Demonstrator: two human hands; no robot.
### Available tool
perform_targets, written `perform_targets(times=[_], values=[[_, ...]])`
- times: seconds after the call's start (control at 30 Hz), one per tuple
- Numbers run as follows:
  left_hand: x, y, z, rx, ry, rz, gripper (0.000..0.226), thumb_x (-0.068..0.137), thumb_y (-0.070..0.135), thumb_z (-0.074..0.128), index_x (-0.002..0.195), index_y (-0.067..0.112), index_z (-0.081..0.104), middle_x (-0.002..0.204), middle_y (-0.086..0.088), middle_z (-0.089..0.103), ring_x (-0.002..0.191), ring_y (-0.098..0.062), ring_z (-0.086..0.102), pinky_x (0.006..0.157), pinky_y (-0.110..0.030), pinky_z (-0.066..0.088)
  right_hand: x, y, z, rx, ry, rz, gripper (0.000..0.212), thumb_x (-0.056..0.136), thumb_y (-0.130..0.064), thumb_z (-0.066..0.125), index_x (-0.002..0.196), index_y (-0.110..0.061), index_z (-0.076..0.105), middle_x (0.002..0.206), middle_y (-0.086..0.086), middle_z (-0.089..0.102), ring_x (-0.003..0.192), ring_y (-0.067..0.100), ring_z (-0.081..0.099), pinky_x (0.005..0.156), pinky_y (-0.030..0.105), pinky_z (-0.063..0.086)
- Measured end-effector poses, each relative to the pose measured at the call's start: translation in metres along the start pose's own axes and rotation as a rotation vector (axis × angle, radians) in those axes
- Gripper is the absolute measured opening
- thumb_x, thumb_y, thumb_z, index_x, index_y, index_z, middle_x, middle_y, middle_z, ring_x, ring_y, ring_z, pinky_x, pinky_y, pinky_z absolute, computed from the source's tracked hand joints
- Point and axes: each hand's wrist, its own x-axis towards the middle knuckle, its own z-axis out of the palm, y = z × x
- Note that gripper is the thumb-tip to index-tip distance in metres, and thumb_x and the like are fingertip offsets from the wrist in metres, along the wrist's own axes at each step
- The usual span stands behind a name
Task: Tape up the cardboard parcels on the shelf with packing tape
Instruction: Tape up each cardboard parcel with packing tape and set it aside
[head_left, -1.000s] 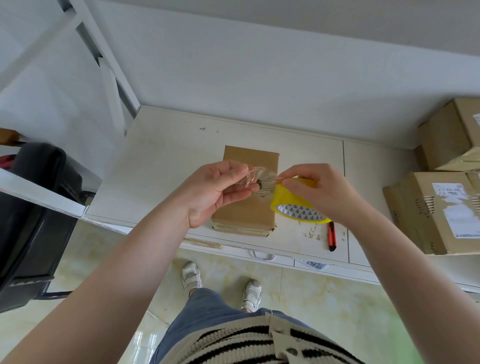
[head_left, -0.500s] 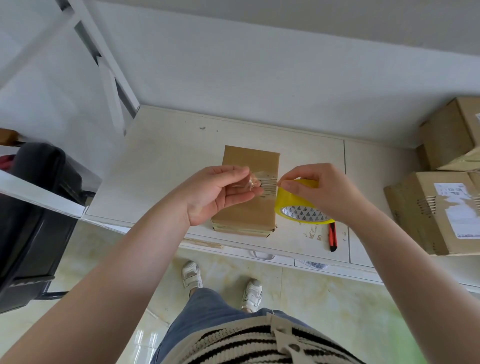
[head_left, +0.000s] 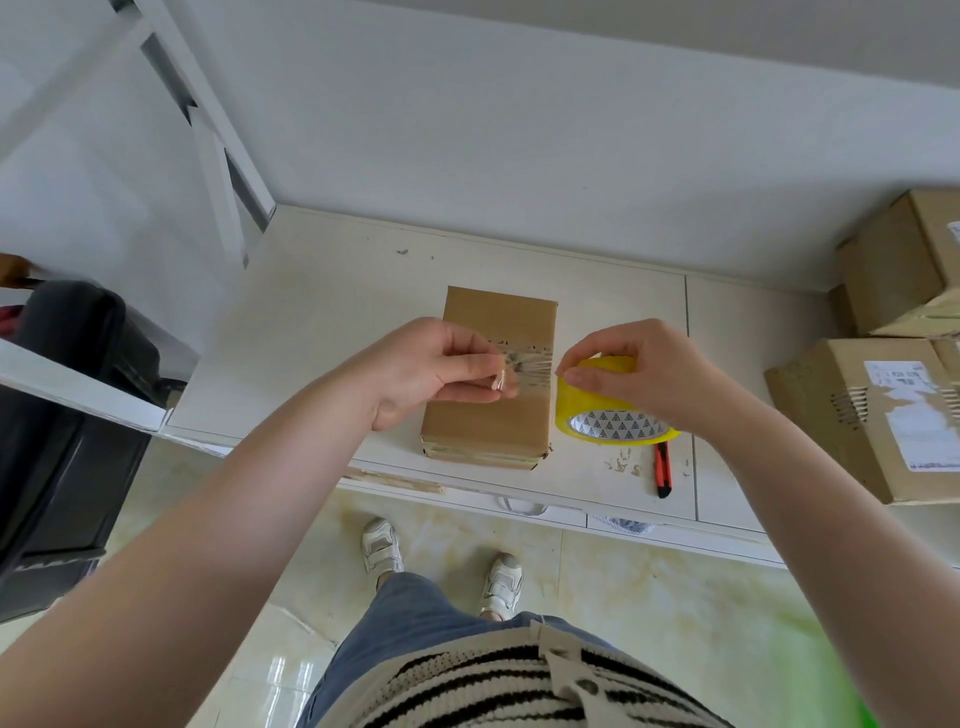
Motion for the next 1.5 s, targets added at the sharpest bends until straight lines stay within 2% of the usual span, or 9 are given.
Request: perform_targets(times=[0.17,0.27,0.33,0.43,0.57,0.9,1.17,1.33,1.5], values=[[-0.002,0.012,0.001,0.718,0.022,0.038,0.017,0.098,0.014,0.059,0.084,0.008,0.068,0.083,-0.002,0.074,0.079,-0.014,0.072,0.073,-0.015,0.054,0.001,0.002,-0.003,-0.109,-0.01,0.016,0.01,0.076,-0.053,0.068,0.084,-0.048,0.072,0.089,-0.032,0.066,0.09,-0.003,0.061,0.083,0.029,0.05],[0.002,0.011,0.007,1.121,0.178,0.232,0.014,0.098,0.018,0.058,0.087,0.012,0.063,0.084,0.003,0.067,0.074,-0.008,0.062,0.062,-0.008,0.04,0.001,0.0,0.0,-0.228,0.06,0.035,0.007,0.083,-0.051,0.066,0.087,-0.046,0.07,0.094,-0.026,0.066,0.087,0.004,0.062,0.076,0.032,0.054],[0.002,0.006,0.009,1.041,0.228,0.294,0.012,0.097,0.018,0.059,0.086,0.016,0.058,0.084,0.006,0.065,0.072,-0.002,0.059,0.062,-0.007,0.039,0.0,0.0,-0.001,-0.219,0.097,0.045,0.005,0.086,-0.049,0.066,0.087,-0.046,0.069,0.096,-0.022,0.067,0.088,0.004,0.061,0.071,0.03,0.052],[0.003,-0.002,0.009,0.447,0.2,0.178,0.012,0.096,0.007,0.059,0.085,0.011,0.058,0.09,-0.006,0.074,0.084,-0.014,0.072,0.076,-0.018,0.056,-0.001,0.001,0.003,-0.19,0.105,0.067,0.003,0.086,-0.047,0.066,0.086,-0.046,0.069,0.096,-0.023,0.066,0.088,0.005,0.06,0.07,0.028,0.05],[0.002,-0.007,0.012,0.021,0.185,0.06,0.014,0.098,0.002,0.052,0.086,0.006,0.058,0.087,-0.015,0.072,0.082,-0.023,0.073,0.068,-0.027,0.059,0.003,-0.003,0.011,-0.158,0.088,0.076,0.008,0.087,-0.046,0.066,0.09,-0.041,0.071,0.094,-0.025,0.064,0.094,0.003,0.058,0.074,0.027,0.046],[0.012,-0.005,0.003,-0.026,0.224,0.073,0.006,0.09,0.008,0.064,0.085,0.006,0.061,0.077,-0.007,0.066,0.071,-0.015,0.066,0.067,-0.021,0.058,0.008,-0.006,0.011,-0.158,0.093,0.091,0.014,0.085,-0.049,0.068,0.092,-0.038,0.072,0.102,-0.018,0.068,0.1,0.008,0.062,0.087,0.034,0.052],[0.011,-0.014,0.006,0.093,0.167,0.055,0.02,0.082,0.011,0.074,0.093,0.009,0.058,0.071,-0.001,0.068,0.069,-0.009,0.067,0.065,-0.018,0.054,0.006,-0.013,0.012,-0.191,0.093,0.083,0.011,0.086,-0.05,0.066,0.09,-0.04,0.07,0.102,-0.02,0.063,0.101,0.008,0.059,0.076,0.028,0.048],[0.012,-0.019,0.002,0.201,0.169,0.046,0.012,0.091,0.02,0.068,0.101,0.013,0.066,0.078,0.004,0.07,0.069,-0.007,0.063,0.065,-0.019,0.051,0.006,-0.017,0.014,-0.198,0.063,0.073,0.011,0.086,-0.05,0.066,0.09,-0.04,0.071,0.105,-0.016,0.066,0.101,0.011,0.06,0.084,0.033,0.051],[0.01,-0.029,0.0,0.201,0.186,0.046,0.013,0.097,0.019,0.061,0.095,0.012,0.071,0.066,0.008,0.062,0.061,-0.006,0.055,0.064,-0.018,0.048,0.008,-0.021,0.015,-0.181,0.044,0.028,0.006,0.085,-0.048,0.068,0.084,-0.042,0.068,0.101,-0.017,0.066,0.099,0.01,0.059,0.083,0.032,0.048]])
